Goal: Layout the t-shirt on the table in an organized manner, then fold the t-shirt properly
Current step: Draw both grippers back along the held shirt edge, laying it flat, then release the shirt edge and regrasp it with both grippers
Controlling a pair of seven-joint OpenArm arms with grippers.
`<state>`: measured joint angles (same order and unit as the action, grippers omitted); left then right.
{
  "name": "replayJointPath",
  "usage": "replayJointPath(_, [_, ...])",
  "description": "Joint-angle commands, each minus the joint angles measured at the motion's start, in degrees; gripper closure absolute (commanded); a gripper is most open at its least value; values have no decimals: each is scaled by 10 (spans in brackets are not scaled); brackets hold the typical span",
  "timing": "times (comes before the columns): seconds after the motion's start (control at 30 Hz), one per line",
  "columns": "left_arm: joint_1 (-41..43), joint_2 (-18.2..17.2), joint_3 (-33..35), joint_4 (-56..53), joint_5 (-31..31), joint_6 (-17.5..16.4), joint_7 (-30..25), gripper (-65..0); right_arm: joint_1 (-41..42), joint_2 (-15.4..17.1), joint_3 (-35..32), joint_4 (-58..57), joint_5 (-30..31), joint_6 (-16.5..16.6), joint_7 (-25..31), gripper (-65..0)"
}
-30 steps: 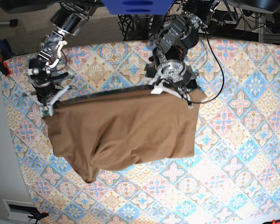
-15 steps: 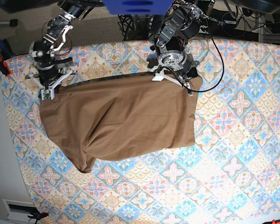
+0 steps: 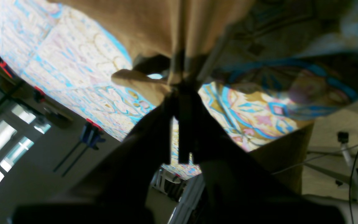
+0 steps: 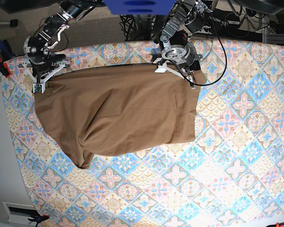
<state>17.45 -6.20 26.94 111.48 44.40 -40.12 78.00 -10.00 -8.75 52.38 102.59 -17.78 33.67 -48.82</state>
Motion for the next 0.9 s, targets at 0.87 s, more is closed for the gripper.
replayJointPath(0.87, [10, 52, -5, 97, 18, 1, 20, -180, 0, 6, 3, 73, -2, 45, 10, -137])
